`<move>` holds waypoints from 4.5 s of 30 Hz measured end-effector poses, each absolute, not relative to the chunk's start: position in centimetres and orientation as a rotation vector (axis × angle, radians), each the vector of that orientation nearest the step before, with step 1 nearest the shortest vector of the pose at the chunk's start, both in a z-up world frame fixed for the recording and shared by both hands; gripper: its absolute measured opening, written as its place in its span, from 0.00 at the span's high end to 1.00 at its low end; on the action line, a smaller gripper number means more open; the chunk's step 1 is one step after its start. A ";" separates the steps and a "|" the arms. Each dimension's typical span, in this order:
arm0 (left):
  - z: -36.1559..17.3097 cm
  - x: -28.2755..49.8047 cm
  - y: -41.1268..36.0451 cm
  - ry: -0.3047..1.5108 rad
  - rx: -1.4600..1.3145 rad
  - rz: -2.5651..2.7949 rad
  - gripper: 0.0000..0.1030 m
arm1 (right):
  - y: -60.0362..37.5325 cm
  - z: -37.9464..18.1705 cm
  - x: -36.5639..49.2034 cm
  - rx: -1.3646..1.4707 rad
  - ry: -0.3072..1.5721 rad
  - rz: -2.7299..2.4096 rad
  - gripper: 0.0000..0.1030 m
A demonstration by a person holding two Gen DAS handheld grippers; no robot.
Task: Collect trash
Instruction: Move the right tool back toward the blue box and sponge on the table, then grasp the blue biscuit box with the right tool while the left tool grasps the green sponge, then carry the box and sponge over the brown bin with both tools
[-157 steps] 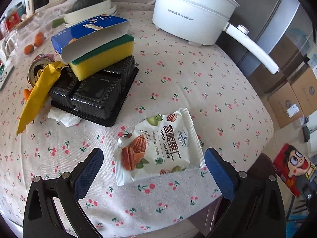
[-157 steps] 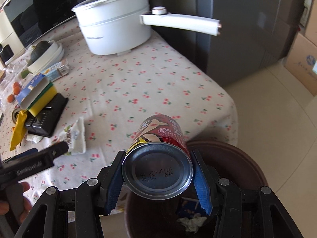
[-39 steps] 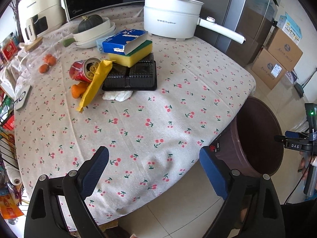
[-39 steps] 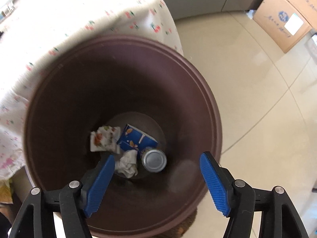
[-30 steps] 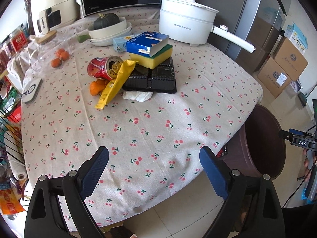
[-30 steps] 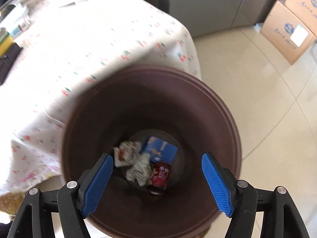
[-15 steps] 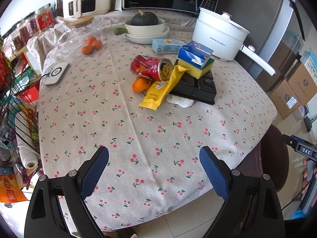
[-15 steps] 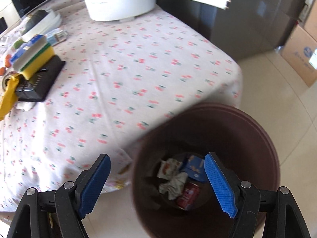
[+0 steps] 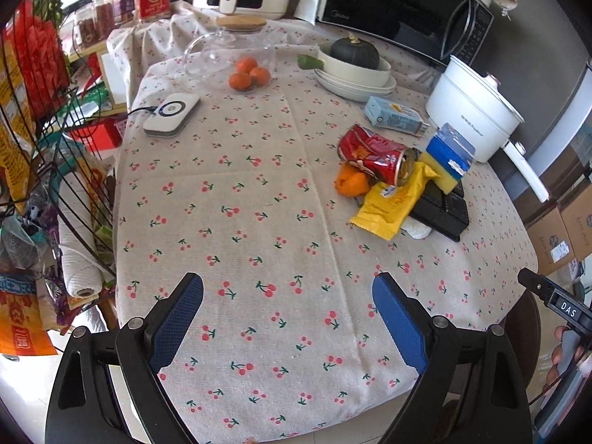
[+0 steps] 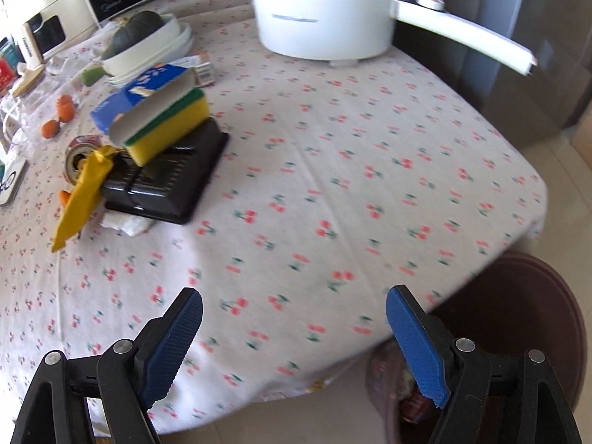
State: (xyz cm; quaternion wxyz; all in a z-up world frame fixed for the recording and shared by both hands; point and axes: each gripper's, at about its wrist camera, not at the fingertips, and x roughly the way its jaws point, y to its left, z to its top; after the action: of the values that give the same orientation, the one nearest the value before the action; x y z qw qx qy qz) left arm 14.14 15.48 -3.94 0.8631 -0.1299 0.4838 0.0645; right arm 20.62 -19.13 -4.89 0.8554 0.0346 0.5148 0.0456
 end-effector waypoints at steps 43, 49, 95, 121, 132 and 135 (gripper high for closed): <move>-4.7 19.3 13.8 1.031 -0.237 0.115 0.08 | -13.9 -3.0 30.3 0.179 1.085 0.108 0.34; -4.4 21.7 10.9 1.040 -0.207 0.054 0.09 | -19.9 -3.4 25.0 0.186 1.081 0.092 0.34; -3.0 17.8 -1.3 1.036 -0.066 -0.205 0.41 | -30.5 -1.8 16.0 0.222 1.033 0.062 0.34; -4.2 11.2 -9.8 1.075 0.053 -0.398 0.41 | -38.2 -4.7 7.1 0.224 1.073 -0.053 0.36; -5.7 9.5 -19.1 1.072 0.170 -0.541 0.41 | -43.1 -6.3 4.8 0.259 1.101 -0.120 0.44; -6.4 9.1 -21.1 1.076 0.199 -0.567 0.41 | -44.0 -6.5 4.4 0.267 1.105 -0.128 0.44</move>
State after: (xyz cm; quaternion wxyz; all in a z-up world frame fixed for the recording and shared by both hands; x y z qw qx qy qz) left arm 9.11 -21.07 -6.39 0.8160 0.0932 0.5046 -0.2661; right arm 4.44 -44.01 -6.47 0.8410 0.1262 0.5227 -0.0604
